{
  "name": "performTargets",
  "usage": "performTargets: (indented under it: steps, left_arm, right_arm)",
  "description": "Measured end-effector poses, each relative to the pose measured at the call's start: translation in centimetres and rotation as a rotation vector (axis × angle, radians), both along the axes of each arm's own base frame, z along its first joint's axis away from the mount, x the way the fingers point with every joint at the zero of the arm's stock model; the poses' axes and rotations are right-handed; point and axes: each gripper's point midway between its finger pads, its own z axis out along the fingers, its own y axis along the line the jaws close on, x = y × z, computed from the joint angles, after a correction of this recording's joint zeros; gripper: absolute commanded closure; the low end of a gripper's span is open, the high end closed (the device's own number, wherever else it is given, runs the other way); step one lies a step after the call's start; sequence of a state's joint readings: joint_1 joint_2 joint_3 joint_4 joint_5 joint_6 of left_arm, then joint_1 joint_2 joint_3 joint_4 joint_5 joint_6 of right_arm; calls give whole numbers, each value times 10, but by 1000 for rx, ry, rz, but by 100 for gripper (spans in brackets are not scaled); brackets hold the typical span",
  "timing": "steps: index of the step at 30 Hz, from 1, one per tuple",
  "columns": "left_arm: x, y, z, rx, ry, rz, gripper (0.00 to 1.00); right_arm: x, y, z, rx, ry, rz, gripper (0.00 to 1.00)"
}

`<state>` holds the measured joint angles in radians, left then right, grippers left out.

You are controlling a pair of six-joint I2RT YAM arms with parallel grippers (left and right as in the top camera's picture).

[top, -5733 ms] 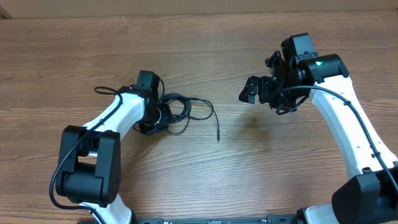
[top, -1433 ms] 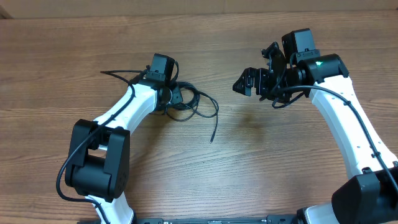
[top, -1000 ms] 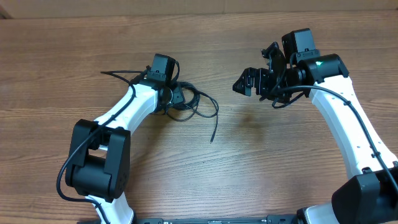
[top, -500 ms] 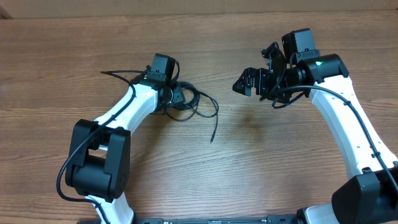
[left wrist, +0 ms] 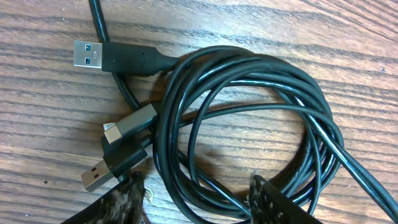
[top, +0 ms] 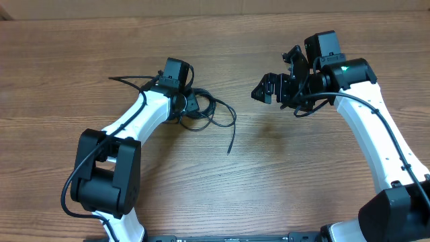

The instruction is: Untangle cables

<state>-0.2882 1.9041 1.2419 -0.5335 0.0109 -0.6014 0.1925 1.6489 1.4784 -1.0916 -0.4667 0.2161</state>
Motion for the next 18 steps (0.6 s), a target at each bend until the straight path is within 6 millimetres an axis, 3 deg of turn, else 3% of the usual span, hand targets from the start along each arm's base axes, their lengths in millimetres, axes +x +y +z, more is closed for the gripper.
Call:
performTargets:
  steps: [2,7,11,18]
  left_arm:
    - [0,0,0,-1,-2,0,45]
    - [1,0,0,-2,-3,2,73]
    - [1,0,0,-1,-3,3,73]
    - [1,1,0,2,-4,5,69]
  right_arm:
    - [0,-1,-1,-8,-1,-3,0]
    - [18,-3,4,-22,-80,-16,0]
    - [29,-2,9,-19,-136,-21,0]
    - [29,-1,9,-14,-135,-19,0]
